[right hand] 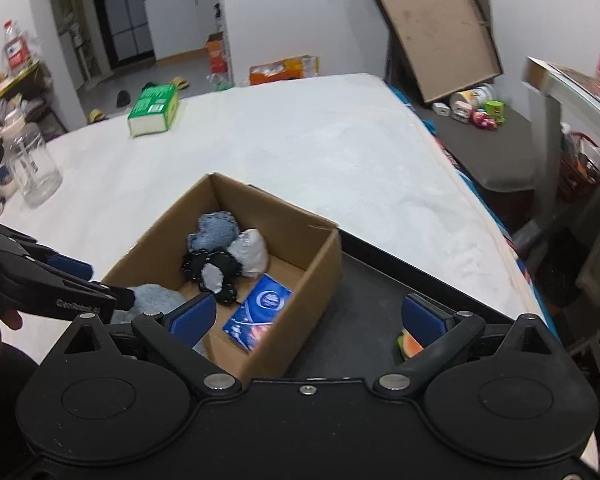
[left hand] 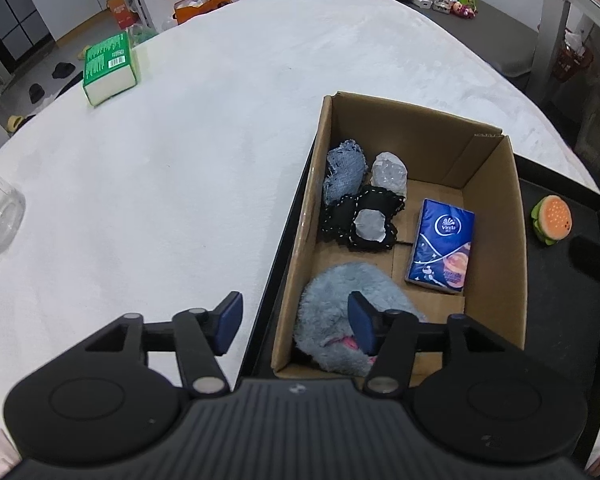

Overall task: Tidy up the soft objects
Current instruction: 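Open the left tool while the right tool moves toward the burger plush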

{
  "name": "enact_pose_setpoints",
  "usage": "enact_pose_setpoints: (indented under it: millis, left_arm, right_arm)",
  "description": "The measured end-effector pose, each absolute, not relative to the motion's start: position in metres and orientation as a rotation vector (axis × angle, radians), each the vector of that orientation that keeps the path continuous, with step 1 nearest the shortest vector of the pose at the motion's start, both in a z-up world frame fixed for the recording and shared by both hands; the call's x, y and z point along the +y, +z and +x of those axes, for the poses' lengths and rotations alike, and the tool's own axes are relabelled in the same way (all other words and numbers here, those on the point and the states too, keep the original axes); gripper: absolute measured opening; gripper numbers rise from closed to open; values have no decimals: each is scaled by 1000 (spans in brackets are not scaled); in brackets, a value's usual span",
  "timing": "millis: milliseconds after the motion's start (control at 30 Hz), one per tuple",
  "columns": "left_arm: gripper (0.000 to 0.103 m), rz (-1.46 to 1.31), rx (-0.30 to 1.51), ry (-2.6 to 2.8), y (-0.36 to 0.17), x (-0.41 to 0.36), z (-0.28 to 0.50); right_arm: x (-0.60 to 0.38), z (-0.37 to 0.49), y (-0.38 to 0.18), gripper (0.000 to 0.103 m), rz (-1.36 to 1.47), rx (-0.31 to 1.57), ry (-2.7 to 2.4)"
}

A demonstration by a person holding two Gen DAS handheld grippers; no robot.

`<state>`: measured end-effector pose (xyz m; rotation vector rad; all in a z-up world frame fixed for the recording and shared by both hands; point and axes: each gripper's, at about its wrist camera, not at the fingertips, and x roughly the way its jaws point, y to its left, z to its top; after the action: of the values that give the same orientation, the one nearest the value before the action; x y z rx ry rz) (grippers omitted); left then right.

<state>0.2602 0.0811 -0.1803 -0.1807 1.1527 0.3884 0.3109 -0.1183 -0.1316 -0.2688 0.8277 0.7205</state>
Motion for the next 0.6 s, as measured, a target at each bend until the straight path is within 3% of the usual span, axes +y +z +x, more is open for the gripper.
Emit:
enact_pose_setpoints:
  millis: [233, 600]
  left_arm:
    - [68, -123, 1172, 401, -182, 77, 264]
    - [75, -35, 1194, 404, -187, 69, 278]
  right_arm:
    - [-154, 318, -140, 100, -103, 789, 649]
    - [-183, 340, -165, 100, 71, 882, 589]
